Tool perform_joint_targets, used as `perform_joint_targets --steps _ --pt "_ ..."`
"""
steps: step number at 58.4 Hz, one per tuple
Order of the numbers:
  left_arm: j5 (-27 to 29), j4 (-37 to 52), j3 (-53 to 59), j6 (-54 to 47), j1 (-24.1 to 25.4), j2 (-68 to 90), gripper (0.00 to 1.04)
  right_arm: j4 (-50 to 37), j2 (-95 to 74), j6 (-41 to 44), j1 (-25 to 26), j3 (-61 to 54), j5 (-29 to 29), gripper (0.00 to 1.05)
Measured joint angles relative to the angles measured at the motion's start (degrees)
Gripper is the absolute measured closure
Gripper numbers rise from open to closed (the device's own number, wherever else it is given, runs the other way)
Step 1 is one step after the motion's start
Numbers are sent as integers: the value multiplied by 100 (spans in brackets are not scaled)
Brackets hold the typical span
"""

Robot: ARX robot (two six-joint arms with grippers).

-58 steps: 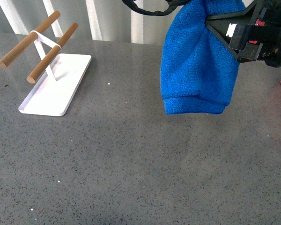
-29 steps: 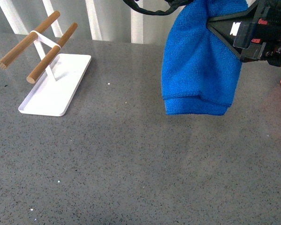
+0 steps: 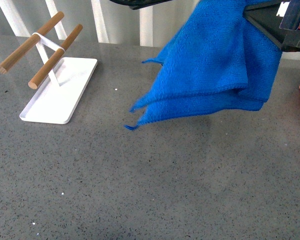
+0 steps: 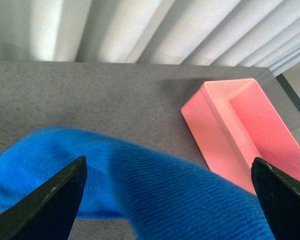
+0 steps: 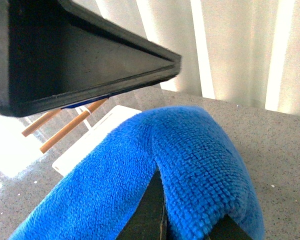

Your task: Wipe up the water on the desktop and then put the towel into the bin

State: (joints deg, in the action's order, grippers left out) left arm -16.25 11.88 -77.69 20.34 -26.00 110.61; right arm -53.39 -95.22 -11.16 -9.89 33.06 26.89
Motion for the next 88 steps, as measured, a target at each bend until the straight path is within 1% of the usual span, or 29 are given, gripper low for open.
perform_joint_targets --steps 9,16,23,33,34,38,43,47,48,49,50,51,53,54,55,57,58,60,66,72,73,74,76,84,87,88 --pt "116 -81 138 -452 455 9 7 33 66 0 94 0 26 102" --pt "55 -52 647 -874 1003 -109 7 85 155 -4 238 0 26 102" --pt "-260 142 1740 -1296 1598 -839 7 195 225 -2 363 4 24 102" --pt "-957 240 3397 -1731 2374 -2527 7 361 267 42 586 28 107 102" --pt "-994 229 3456 -1731 2417 -2592 7 367 267 42 599 33 105 102" --pt "-1156 77 3901 -1729 2892 -3178 7 428 267 44 691 90 105 102" --pt "-1338 -9 4162 -1757 3392 -3654 7 444 267 46 708 107 103 102" --pt "-1403 -101 4234 -1786 3657 -3842 7 455 267 46 704 107 103 102" --pt "-1296 66 4319 -1821 3687 -3856 9 455 267 46 699 107 103 102" --pt "-918 483 4478 -1849 3694 -3888 12 455 267 44 695 107 103 102" --pt "-835 748 4579 -1858 3703 -3910 14 455 267 44 695 107 105 102" --pt "-389 1255 4784 -1884 3713 -3926 17 452 267 44 693 107 103 102" --pt "83 2162 5198 -1910 3768 -3991 24 448 267 42 686 107 107 102" --pt "282 2710 5488 -1912 3797 -4074 30 446 267 42 686 107 105 102" --pt "306 2852 5567 -1917 3805 -4103 32 444 267 44 686 107 105 102" --pt "426 3292 5831 -1928 3810 -4273 39 444 267 44 686 107 105 102" --pt "481 3451 5960 -1930 3792 -4417 44 444 267 46 686 107 101 102" --pt "555 3526 6085 -1941 3742 -4625 51 444 267 48 684 107 103 102" --pt "671 3528 6371 -1963 3587 -4986 68 492 267 85 645 107 103 102" --pt "815 3412 6699 -1982 3405 -5318 88 538 267 94 636 107 81 102" --pt "833 3401 6723 -1985 3394 -5346 89 542 267 94 636 107 81 102" --pt "885 3359 6800 -1987 3355 -5455 95 546 267 105 636 107 79 102" --pt "938 3292 6907 -1974 3300 -5650 102 551 267 131 636 107 79 102" --pt "1121 2973 7189 -1993 3115 -6280 101 579 267 192 643 107 79 102" --pt "1558 2763 7307 -1993 2804 -6579 101 584 267 197 647 107 72 102" --pt "1593 2717 7329 -1993 2750 -6655 101 586 267 197 647 107 70 102"
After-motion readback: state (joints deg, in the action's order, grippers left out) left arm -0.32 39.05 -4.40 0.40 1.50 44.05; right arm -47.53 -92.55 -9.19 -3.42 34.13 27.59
